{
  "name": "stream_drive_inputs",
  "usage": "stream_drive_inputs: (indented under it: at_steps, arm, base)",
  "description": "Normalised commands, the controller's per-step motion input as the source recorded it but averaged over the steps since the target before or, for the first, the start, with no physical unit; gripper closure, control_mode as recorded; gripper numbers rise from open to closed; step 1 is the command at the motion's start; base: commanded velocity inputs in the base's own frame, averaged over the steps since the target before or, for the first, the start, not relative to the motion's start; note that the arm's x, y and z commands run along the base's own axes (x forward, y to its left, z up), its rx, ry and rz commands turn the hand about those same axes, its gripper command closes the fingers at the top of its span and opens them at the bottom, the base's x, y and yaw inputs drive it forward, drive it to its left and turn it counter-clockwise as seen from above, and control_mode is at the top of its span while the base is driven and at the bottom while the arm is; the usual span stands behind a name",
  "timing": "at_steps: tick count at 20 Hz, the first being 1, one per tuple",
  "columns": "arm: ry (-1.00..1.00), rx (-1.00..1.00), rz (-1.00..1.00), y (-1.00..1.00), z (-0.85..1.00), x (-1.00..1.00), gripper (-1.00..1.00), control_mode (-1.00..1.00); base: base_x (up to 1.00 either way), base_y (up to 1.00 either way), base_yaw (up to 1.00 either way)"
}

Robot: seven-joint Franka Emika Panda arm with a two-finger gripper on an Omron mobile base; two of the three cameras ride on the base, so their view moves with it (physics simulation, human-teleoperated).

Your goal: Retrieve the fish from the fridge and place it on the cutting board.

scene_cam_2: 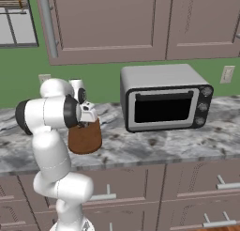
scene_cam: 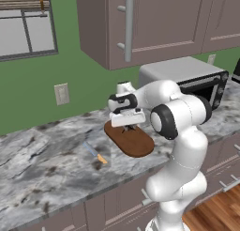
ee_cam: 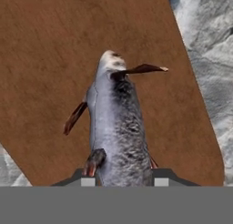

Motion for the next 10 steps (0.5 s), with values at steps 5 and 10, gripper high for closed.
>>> stream_drive_inputs:
  at_steps: [5,10]
  arm:
    - [0.00,0.05,0.00,0.00,-0.23,0.00,-1.00,-1.00]
    - [0.00,0.02,0.00,0.00,-0.13,0.00,-1.00,-1.00]
  base:
    - [0.00,0.00,0.00]
    - [0.00,0.00,0.00]
